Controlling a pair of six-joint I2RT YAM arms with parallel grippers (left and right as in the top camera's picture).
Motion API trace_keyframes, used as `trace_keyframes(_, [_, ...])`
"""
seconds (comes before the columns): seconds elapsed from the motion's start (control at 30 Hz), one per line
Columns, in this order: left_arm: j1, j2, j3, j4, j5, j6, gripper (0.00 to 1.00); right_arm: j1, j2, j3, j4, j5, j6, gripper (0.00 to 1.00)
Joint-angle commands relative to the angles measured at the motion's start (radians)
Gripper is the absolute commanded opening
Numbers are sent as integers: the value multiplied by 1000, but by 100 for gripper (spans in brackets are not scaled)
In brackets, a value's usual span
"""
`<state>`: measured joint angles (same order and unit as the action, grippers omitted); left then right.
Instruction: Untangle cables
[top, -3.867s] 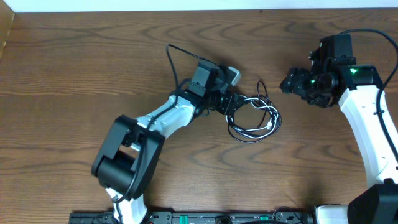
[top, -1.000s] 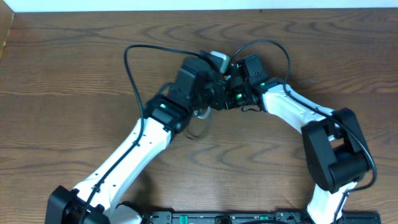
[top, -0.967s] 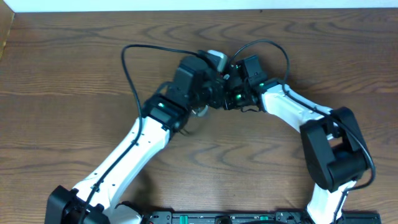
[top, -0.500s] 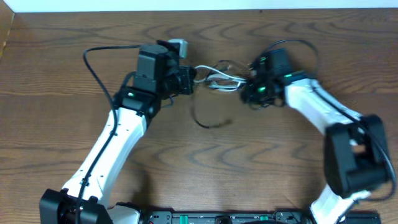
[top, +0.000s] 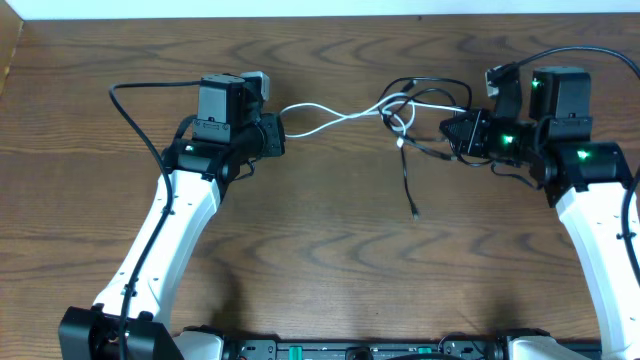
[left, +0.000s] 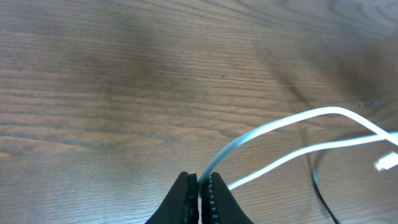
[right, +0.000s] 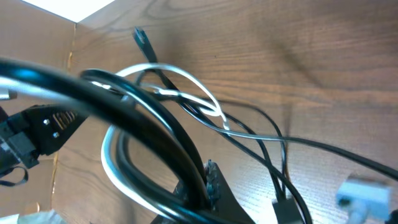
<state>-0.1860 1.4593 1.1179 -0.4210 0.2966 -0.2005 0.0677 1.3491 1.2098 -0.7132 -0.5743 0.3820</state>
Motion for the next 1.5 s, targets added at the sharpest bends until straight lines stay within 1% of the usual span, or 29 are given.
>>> trace_keyframes(0.0, [4,-12,8,-7,-18,74,17,-1,-1,6,-15,-18,-5,1])
trace_keyframes(0.03, [4,-12,8,-22,-25,175,23,-2,-1,6,-27,2,-5,1])
trace_keyframes(0.07, [6,-12,8,-36,-49,220,23,-4,-1,6,-35,18,-5,1])
trace_keyframes(0.1, [9,-12,8,-57,-122,238,23,-8,-1,6,-41,28,-5,1])
trace_keyframes(0.2, [28,-12,8,-122,-382,237,22,-28,-1,6,-72,81,-5,1])
trace_keyframes(0.27, [51,-12,8,-155,-486,237,21,-43,-1,6,-95,124,-5,1])
trace_keyframes(0.3, [64,-12,8,-162,-494,227,19,-51,-1,6,-106,136,-5,1])
trace_keyframes(0.37, [89,-12,8,-159,-439,190,19,-57,-1,6,-109,130,-6,1])
trace_keyframes(0.43, [92,-12,8,-144,-307,189,20,-52,-1,6,-97,85,-36,1])
trace_keyframes(0.47, [90,-12,8,-131,-229,189,25,-48,-1,6,-94,64,-48,1])
trace_keyframes(0.53, [79,-11,8,-96,-80,190,46,-37,-1,6,-95,58,-51,1])
trace_keyframes(0.6, [64,-10,8,-47,75,190,62,-27,-1,6,-95,58,-51,1])
trace_keyframes(0.7, [30,-9,8,32,308,193,69,-18,-1,6,-91,38,-51,1])
trace_keyframes(0.77, [-2,-6,8,84,390,197,71,-18,-1,6,-87,12,-51,1])
trace_keyframes(1.0, [-156,40,8,245,404,196,73,-18,-1,6,-84,-41,-50,1])
trace_keyframes(1.17, [-261,101,8,416,403,196,73,-18,-1,6,-84,-81,-51,1])
trace_keyframes(1.2, [-287,124,8,474,403,196,73,-18,-1,6,-84,-91,-58,1])
trace_keyframes(1.37, [-340,179,8,616,402,196,71,-18,-1,6,-91,-92,-58,1])
trace_keyframes(1.4, [-343,185,8,635,402,196,70,-18,-1,6,-92,-92,-58,1])
trace_keyframes(1.47, [-344,190,8,672,373,196,50,-18,-1,6,-93,-105,-58,1])
